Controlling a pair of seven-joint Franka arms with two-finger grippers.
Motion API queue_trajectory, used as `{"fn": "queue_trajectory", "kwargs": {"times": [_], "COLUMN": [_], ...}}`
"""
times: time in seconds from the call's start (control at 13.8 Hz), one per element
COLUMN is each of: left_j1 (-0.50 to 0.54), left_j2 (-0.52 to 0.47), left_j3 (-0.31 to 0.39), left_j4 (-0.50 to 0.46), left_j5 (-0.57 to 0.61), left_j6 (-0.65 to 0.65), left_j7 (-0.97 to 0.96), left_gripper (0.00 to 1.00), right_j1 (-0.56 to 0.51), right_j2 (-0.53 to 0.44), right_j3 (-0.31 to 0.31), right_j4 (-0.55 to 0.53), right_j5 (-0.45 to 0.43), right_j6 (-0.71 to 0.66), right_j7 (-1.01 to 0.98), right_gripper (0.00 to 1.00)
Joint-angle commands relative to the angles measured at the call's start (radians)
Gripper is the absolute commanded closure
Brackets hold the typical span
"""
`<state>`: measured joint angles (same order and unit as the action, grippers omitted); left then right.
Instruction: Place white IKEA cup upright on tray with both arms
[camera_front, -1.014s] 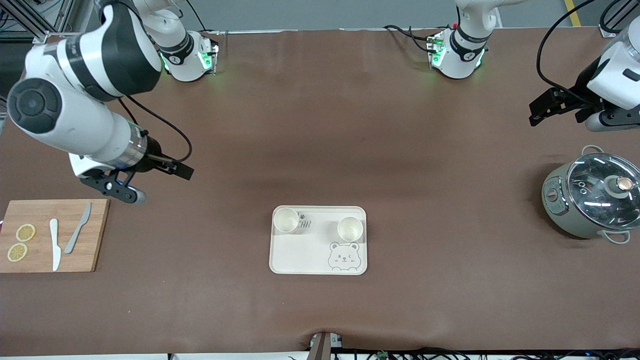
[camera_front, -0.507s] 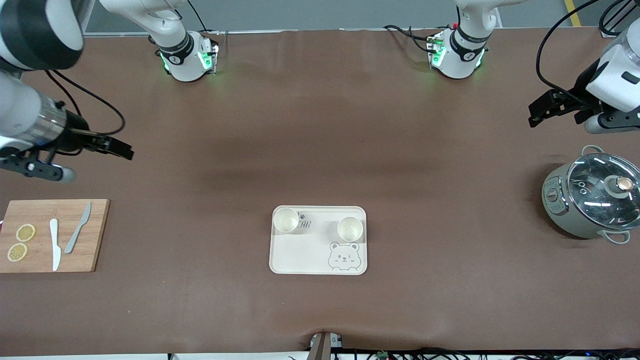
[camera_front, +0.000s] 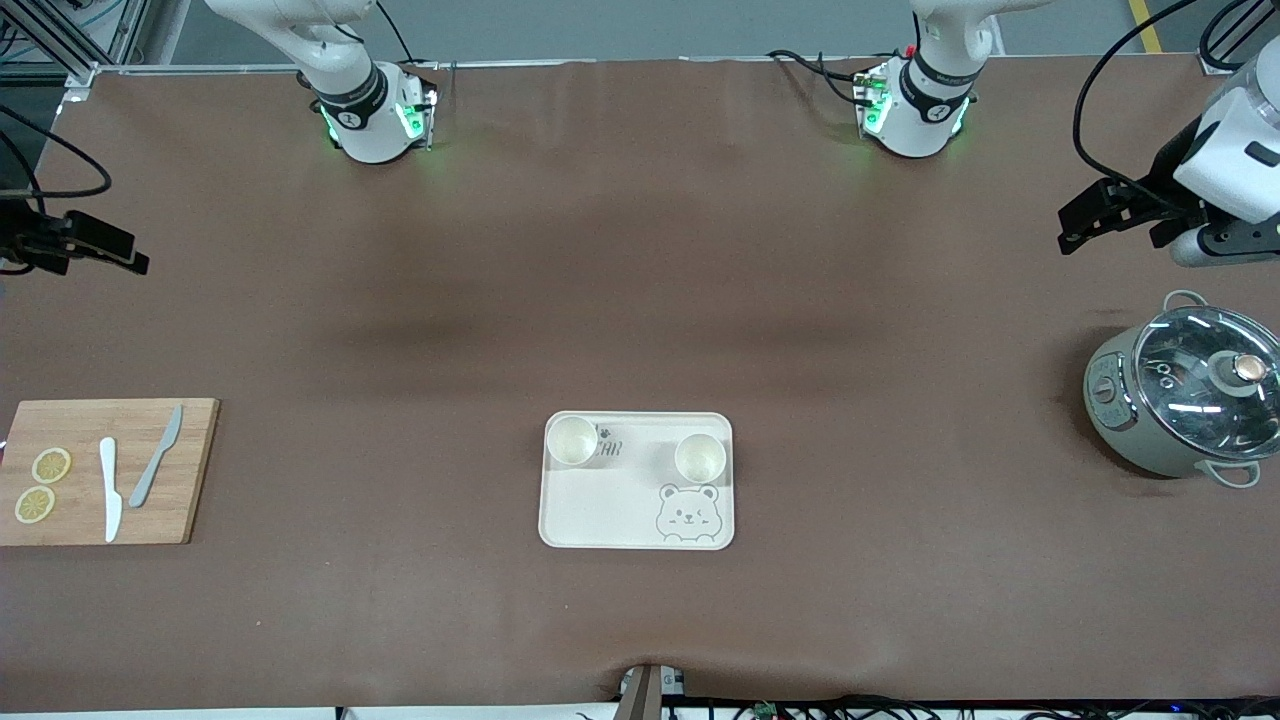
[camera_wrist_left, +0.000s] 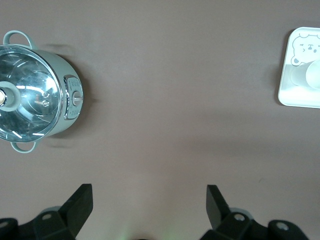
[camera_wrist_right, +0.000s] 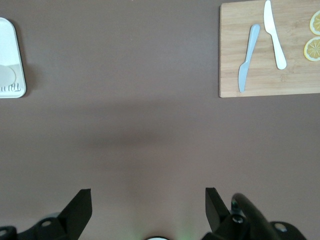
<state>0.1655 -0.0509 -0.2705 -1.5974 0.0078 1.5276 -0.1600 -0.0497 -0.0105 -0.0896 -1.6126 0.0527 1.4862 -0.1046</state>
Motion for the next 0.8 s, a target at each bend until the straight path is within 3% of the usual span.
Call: {"fn": "queue_trajectory", "kwargs": {"times": [0.0, 0.29, 0.72], "left_j1": [0.009, 0.009, 0.009], "left_j2": [0.002, 0.002, 0.003], "left_j3": [-0.003, 0.002, 0.004], "left_j4": [0.028, 0.028, 0.028], "left_j5": [-0.008, -0.008, -0.008], "left_j6": [-0.015, -0.015, -0.015], "left_j7": [0.020, 0.019, 0.019], "left_gripper": [0.00, 0.00, 0.00], "right_j1": [-0.012, 0.014, 0.022], "right_j2": [-0.084, -0.155, -0.138], "right_j3": [0.019, 0.024, 0.025], "right_j4": [-0.024, -0.113, -0.082], "right_j5": [-0.008, -0.007, -0.013], "right_j6": [-0.032, 0.008, -0.040], "right_j7": [-0.032, -0.037, -0.035], "right_gripper": [0.00, 0.00, 0.00]}}
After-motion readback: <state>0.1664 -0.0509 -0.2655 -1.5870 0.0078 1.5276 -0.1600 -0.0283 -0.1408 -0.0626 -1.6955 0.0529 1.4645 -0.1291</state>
